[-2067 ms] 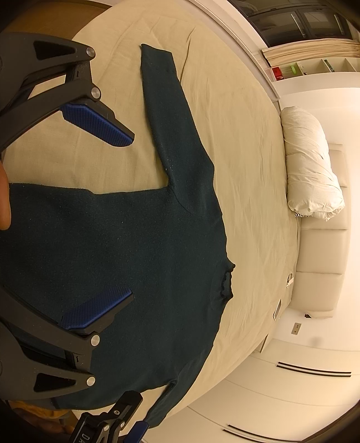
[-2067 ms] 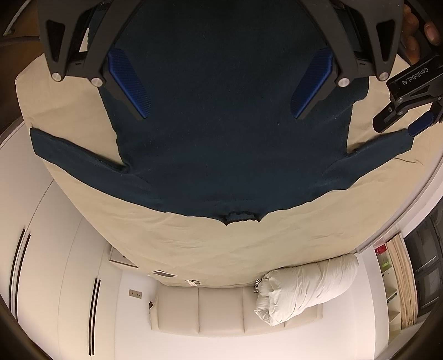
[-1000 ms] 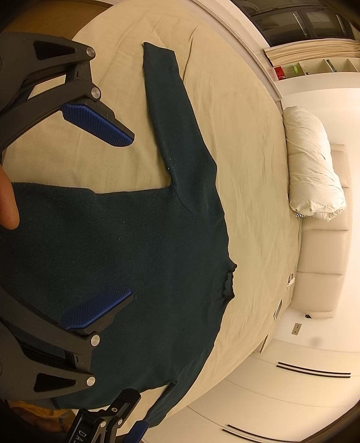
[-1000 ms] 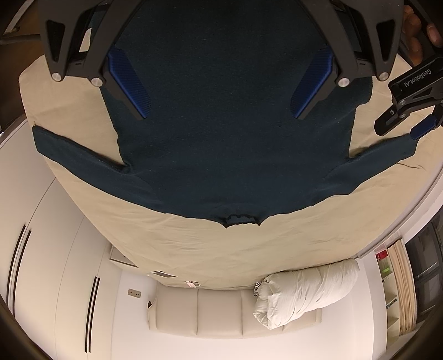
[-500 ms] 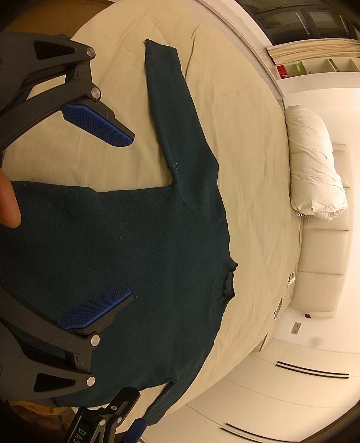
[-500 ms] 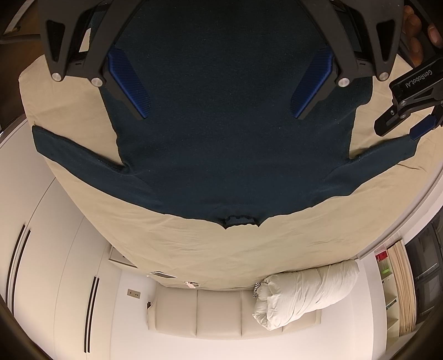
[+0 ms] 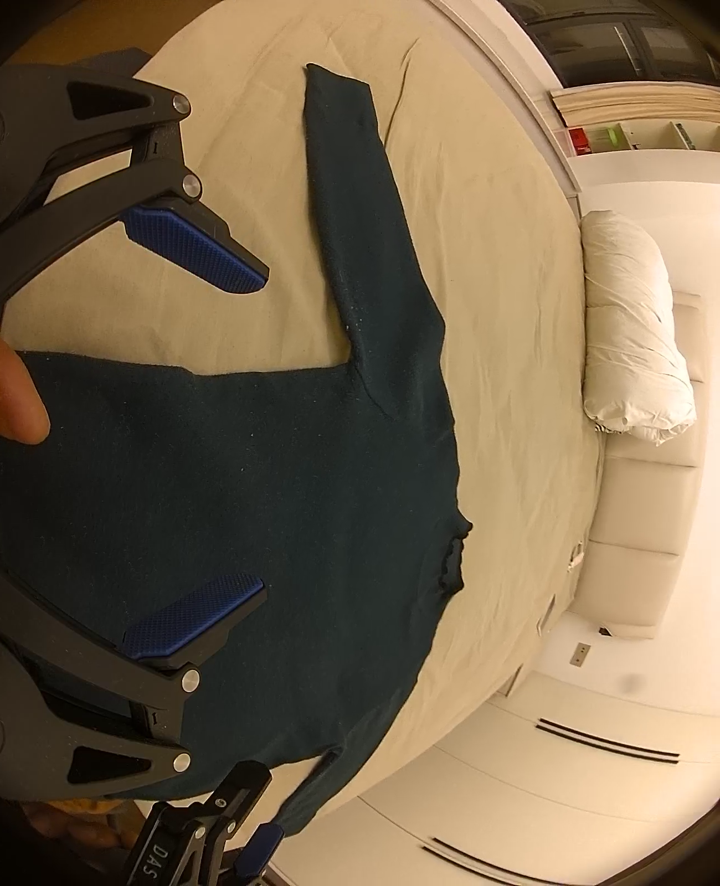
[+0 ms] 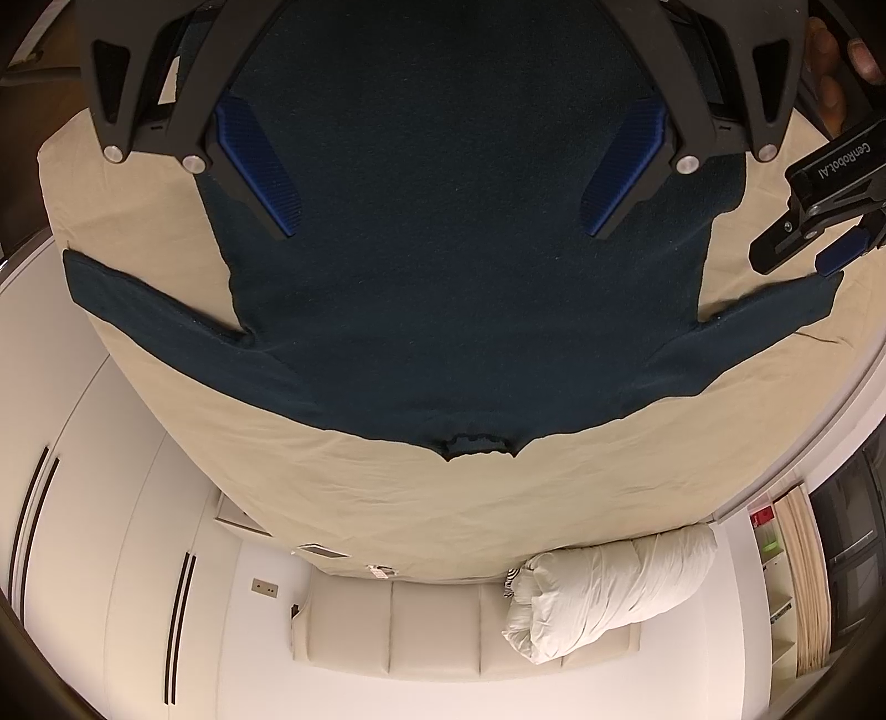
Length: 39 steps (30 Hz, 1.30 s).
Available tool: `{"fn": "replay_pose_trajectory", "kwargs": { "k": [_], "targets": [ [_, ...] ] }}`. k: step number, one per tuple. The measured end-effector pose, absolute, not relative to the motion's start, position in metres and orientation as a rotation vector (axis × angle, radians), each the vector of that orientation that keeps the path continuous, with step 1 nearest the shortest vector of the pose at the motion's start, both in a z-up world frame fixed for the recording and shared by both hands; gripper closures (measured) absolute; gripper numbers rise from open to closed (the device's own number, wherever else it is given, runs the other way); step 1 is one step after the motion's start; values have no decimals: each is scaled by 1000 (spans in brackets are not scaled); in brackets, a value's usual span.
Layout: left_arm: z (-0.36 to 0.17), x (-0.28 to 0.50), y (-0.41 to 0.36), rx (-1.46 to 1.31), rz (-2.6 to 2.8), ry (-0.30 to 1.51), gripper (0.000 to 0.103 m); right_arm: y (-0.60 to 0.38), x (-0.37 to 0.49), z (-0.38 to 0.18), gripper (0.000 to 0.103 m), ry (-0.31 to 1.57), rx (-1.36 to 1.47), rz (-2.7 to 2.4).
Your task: Fold small clothes
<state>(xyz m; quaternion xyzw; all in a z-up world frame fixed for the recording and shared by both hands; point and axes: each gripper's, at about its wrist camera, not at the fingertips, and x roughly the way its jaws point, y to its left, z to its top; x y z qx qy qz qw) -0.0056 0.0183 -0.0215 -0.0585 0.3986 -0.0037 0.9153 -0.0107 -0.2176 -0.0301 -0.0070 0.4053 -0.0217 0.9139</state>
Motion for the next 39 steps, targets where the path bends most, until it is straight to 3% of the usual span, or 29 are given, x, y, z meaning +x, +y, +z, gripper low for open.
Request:
{"fn": "replay_pose_trajectory", "kwargs": {
  "k": [8, 15, 18, 25, 39],
  "targets": [
    [-35, 1, 66, -322, -109, 837, 0, -219, -9, -29, 0, 825, 36, -14],
    [-41, 5, 202, -635, 11, 702, 0, -211, -4, -22, 0, 779, 159, 103],
    [-59, 8, 257, -807, 17, 735, 0, -204, -1, -19, 0, 746, 195, 145],
    [-134, 10, 368, -1269, 45, 610, 1, -183, 13, -16, 6, 739, 271, 272],
    [-177, 23, 428, -1417, 101, 542, 10, -164, 29, -22, 10, 773, 298, 327]
  ]
}}
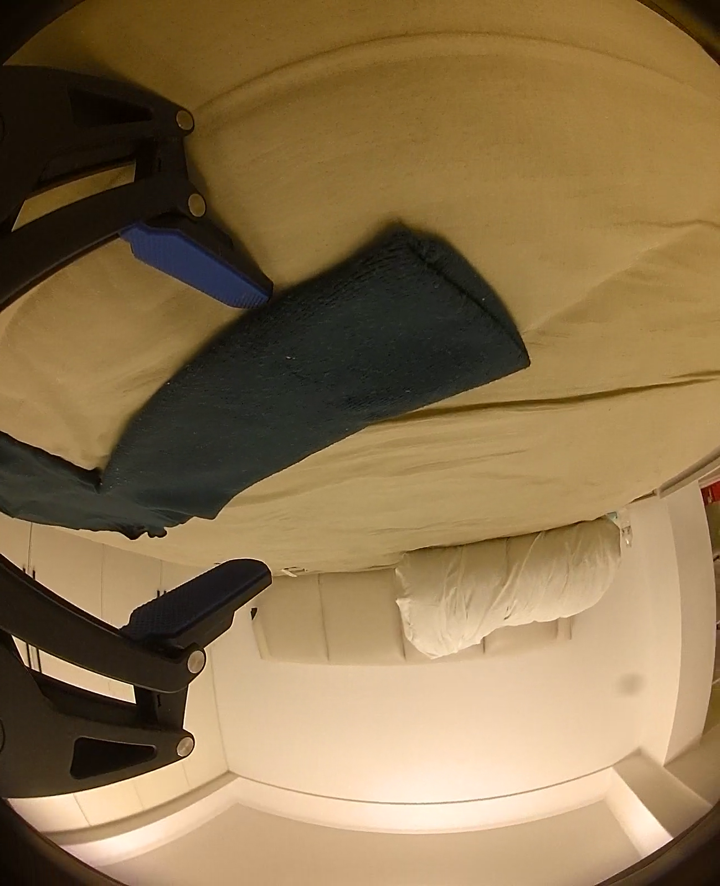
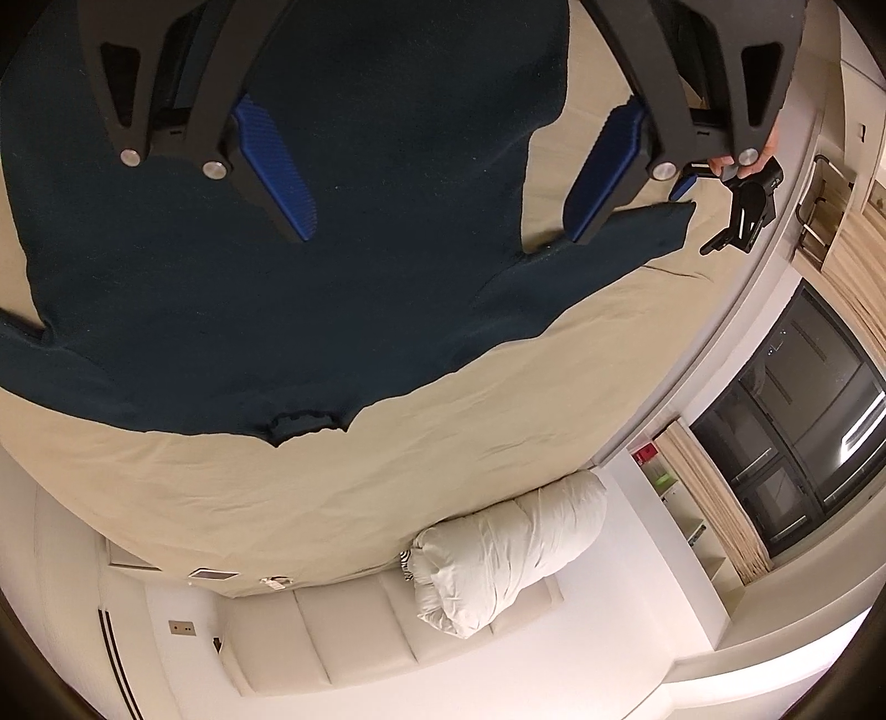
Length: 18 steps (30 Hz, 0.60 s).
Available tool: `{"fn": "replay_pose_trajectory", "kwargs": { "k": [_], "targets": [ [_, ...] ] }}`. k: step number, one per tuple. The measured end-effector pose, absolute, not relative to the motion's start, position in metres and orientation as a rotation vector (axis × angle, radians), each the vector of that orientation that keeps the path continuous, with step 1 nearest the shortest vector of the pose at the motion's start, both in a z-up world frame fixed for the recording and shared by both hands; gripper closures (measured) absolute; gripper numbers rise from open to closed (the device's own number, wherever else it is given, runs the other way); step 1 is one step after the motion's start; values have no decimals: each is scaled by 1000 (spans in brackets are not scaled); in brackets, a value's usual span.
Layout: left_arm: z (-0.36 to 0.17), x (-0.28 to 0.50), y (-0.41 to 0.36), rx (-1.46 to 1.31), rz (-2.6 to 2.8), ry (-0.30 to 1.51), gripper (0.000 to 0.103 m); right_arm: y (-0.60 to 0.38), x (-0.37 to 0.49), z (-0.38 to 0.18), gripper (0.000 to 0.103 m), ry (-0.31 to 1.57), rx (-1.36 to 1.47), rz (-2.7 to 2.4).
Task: Fold small clothes
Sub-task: 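Grasp the sweater sleeve cuff with the left gripper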
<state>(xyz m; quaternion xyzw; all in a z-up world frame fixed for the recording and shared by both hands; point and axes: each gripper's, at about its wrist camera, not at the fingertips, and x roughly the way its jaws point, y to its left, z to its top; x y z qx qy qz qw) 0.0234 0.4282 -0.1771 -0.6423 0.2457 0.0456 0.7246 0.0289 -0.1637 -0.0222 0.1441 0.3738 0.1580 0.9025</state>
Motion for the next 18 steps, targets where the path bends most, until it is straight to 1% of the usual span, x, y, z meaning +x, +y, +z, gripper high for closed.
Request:
{"fn": "replay_pose_trajectory", "kwargs": {
  "k": [4, 6, 7, 9, 10, 11, 12, 13, 14, 15, 17, 18],
  "targets": [
    [-186, 20, 433, -1472, 143, 510, 10, -169, 28, -22, 12, 768, 326, 330],
    [-180, 26, 430, -1469, 157, 506, 10, -172, 27, -20, 14, 760, 332, 329],
    [-181, 31, 432, -1459, 171, 509, 13, -173, 26, -19, 15, 756, 333, 328],
    [-179, 31, 433, -1442, 193, 518, 27, -176, 25, -19, 17, 752, 336, 327],
    [-179, 34, 434, -1435, 206, 526, 46, -177, 24, -19, 19, 751, 336, 327],
    [-180, 38, 435, -1429, 212, 540, 69, -177, 23, -19, 20, 751, 336, 326],
    [-180, 40, 434, -1423, 216, 555, 76, -179, 24, -19, 22, 752, 337, 326],
    [-178, 44, 431, -1407, 223, 571, 79, -180, 24, -20, 23, 754, 338, 326],
    [-172, 48, 427, -1374, 227, 578, 87, -183, 24, -20, 24, 755, 342, 324],
    [-162, 53, 422, -1330, 225, 582, 92, -187, 25, -22, 25, 755, 349, 320],
    [-137, 61, 407, -1252, 199, 583, 96, -195, 25, -24, 26, 752, 361, 314],
    [-121, 69, 396, -1197, 177, 585, 96, -201, 25, -25, 26, 750, 371, 308]
  ]
}}
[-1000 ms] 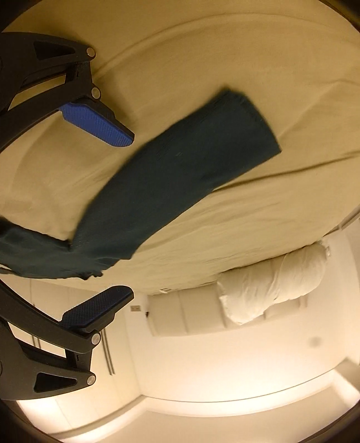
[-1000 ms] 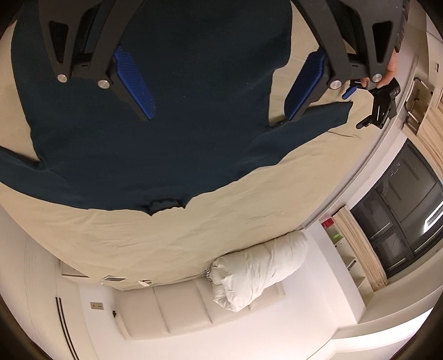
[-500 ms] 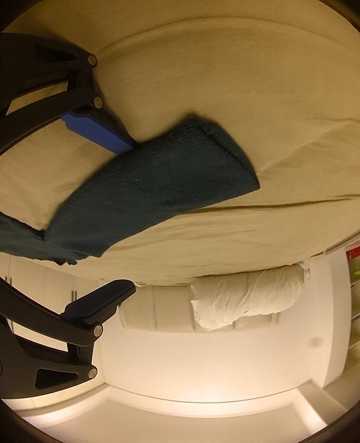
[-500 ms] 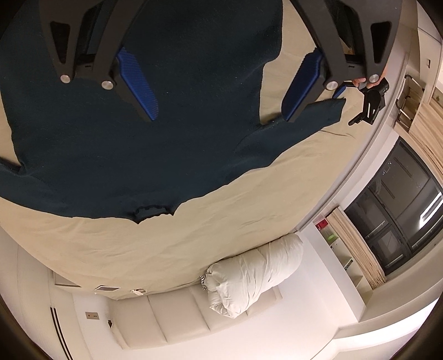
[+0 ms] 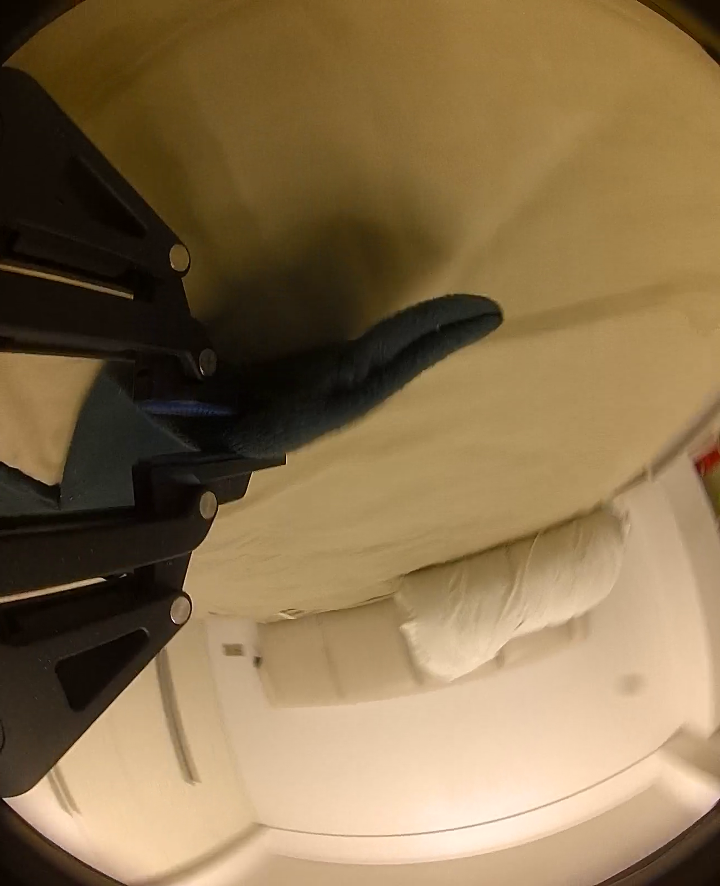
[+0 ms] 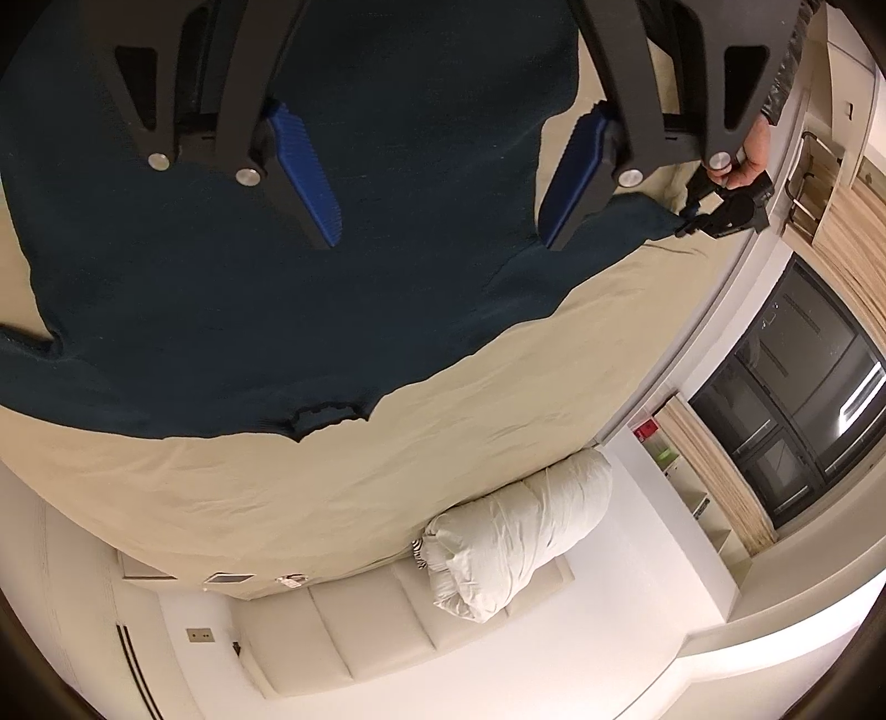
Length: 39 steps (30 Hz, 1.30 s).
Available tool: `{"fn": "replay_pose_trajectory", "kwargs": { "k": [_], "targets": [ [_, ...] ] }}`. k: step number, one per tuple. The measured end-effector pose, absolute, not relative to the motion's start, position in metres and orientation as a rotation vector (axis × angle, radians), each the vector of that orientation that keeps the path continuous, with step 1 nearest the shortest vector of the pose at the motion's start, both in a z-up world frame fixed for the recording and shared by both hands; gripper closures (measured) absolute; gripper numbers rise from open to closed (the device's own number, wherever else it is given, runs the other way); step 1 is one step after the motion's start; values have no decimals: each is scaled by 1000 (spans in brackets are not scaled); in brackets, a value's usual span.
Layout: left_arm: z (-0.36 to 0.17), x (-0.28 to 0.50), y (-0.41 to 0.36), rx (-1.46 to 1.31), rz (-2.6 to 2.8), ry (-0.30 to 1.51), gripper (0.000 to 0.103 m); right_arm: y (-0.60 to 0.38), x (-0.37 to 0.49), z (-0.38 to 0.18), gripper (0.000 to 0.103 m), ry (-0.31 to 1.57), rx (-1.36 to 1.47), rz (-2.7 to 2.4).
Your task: Fold small clothes
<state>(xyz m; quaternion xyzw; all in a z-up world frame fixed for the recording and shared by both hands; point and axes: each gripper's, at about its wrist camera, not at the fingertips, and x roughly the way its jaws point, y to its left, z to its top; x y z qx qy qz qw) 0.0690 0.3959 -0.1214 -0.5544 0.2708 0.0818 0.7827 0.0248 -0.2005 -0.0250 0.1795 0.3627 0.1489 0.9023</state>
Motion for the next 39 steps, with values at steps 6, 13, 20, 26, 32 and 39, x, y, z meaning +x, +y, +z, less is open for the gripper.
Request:
{"fn": "replay_pose_trajectory", "kwargs": {
  "k": [6, 13, 20, 26, 32, 39],
  "targets": [
    [-17, 146, 260, -792, -74, 588, 96, -250, 24, -35, 27, 734, 446, 243],
    [4, 186, -16, -228, -438, 651, 96, -322, 20, -48, 27, 710, 547, 124],
    [-117, 195, -110, -17, -566, 968, 95, -374, 36, -80, 24, 783, 613, 44],
    [-96, 150, -92, -21, -588, 948, 94, -370, 84, -95, 18, 855, 609, 104],
    [-76, 103, -68, -13, -568, 863, 94, -350, 140, -107, 18, 943, 675, 211],
    [-91, 103, 14, -253, -469, 902, 94, -360, 162, -133, 18, 1093, 696, 100]
  ]
}}
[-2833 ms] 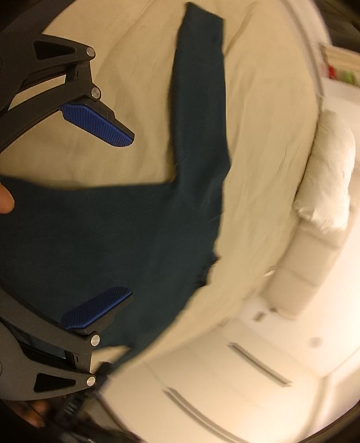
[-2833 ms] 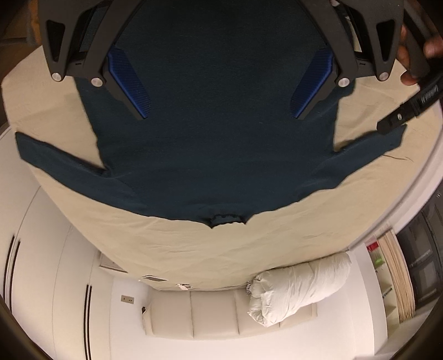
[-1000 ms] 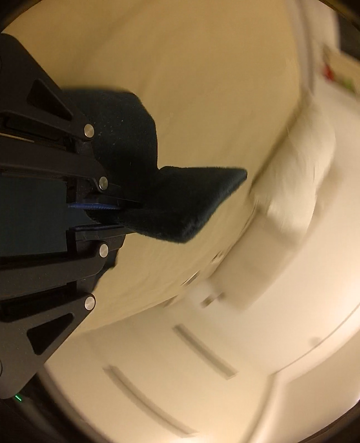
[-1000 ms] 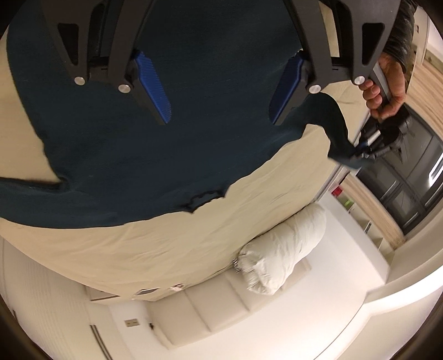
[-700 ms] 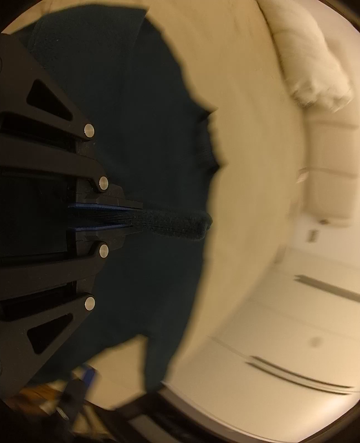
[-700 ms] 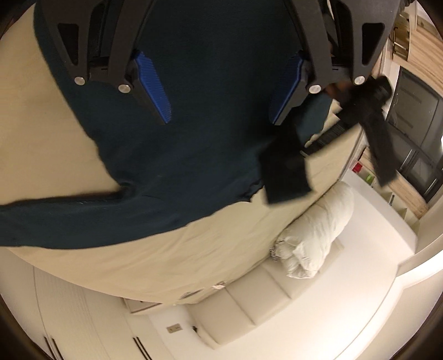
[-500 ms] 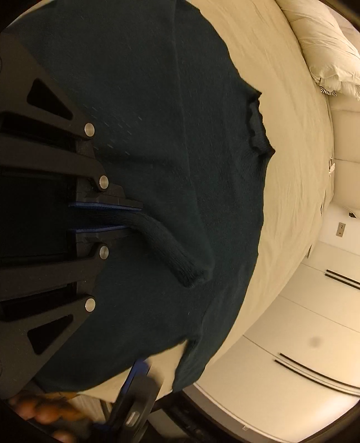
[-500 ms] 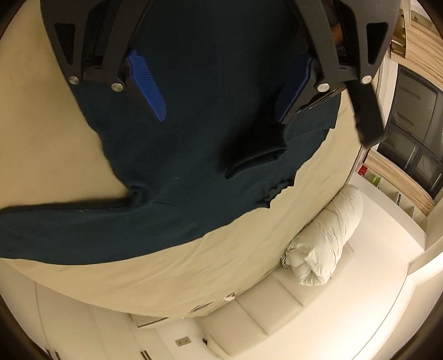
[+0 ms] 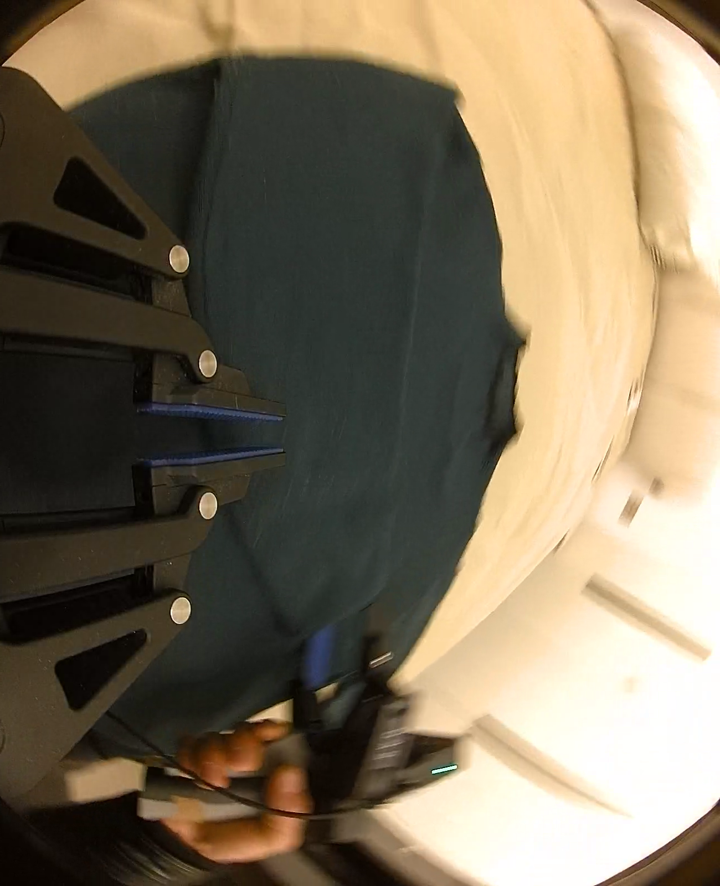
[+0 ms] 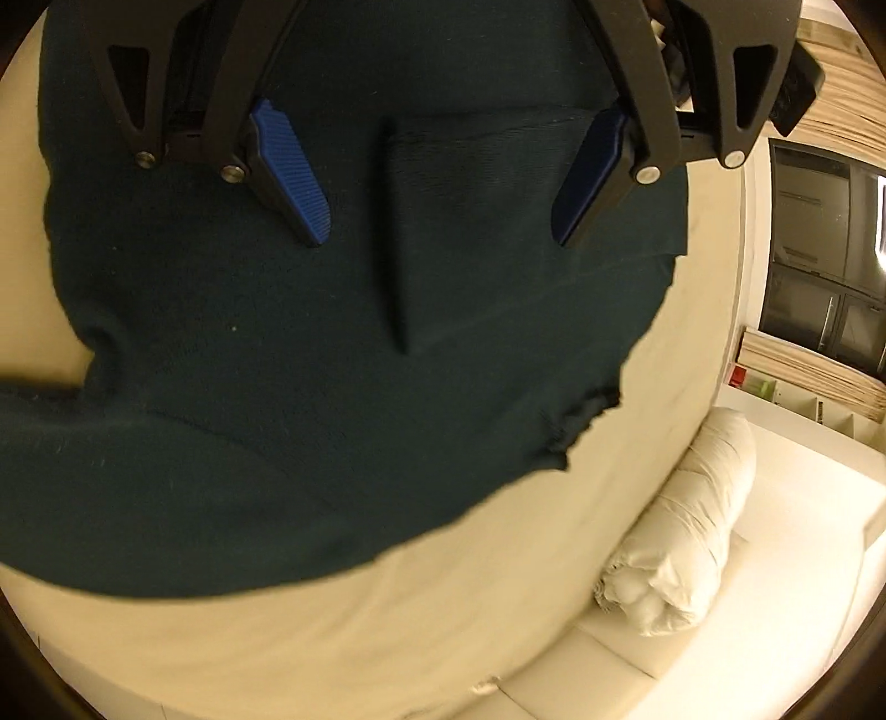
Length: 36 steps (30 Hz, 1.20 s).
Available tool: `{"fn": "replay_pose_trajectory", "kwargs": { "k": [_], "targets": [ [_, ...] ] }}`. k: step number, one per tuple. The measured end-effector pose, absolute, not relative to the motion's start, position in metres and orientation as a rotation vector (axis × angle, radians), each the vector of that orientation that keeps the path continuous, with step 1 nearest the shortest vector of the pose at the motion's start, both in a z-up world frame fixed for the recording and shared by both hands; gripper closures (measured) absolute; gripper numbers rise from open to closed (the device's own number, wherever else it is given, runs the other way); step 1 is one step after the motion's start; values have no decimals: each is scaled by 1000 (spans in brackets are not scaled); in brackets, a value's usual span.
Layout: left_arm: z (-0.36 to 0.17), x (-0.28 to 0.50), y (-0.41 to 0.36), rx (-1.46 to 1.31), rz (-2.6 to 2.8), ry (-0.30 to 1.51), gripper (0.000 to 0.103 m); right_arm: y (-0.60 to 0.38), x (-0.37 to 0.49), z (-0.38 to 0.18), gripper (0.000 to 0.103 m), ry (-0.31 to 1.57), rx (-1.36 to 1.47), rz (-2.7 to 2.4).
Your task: Fold small clothes
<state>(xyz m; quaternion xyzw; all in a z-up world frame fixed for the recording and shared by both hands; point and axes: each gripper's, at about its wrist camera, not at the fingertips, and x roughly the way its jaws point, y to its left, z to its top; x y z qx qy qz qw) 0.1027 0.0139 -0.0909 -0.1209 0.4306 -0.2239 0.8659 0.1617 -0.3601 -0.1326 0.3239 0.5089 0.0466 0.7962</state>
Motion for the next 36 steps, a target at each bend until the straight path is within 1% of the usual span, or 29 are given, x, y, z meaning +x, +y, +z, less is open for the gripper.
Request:
{"fn": "replay_pose_trajectory", "kwargs": {
  "k": [2, 3, 4, 5, 6, 7, 8, 14, 18, 21, 25, 29, 36],
  "targets": [
    [-90, 104, 37, -310, -425, 898, 94, -357, 168, -139, 19, 1117, 686, 115],
    [-88, 102, 47, -324, -412, 888, 94, -353, 172, -140, 28, 1119, 673, 121],
    [-86, 99, 55, -330, -397, 870, 94, -349, 175, -139, 44, 1120, 654, 135],
    [-84, 96, 62, -336, -383, 857, 94, -340, 180, -138, 53, 1135, 618, 171],
    [-82, 90, 70, -349, -370, 849, 94, -333, 185, -136, 66, 1152, 576, 196],
    [-83, 88, 82, -383, -347, 847, 94, -324, 189, -133, 84, 1159, 516, 199],
    [-85, 89, 89, -407, -331, 846, 94, -314, 193, -128, 93, 1159, 436, 201],
    [-86, 100, 138, -514, -206, 844, 94, -315, 211, -95, 95, 1066, 252, 215],
    [-88, 105, 151, -507, -165, 856, 94, -333, 223, -78, 95, 996, 199, 208],
    [-102, 107, 152, -491, -150, 906, 94, -348, 228, -77, 95, 968, 205, 218],
    [-115, 111, 147, -476, -121, 913, 94, -354, 234, -95, 95, 979, 189, 209],
    [-95, 112, 152, -490, -100, 842, 94, -366, 230, -120, 94, 1011, 231, 186],
    [-51, 142, 160, -470, -106, 741, 94, -389, 215, -123, 95, 1028, 360, 160]
  ]
}}
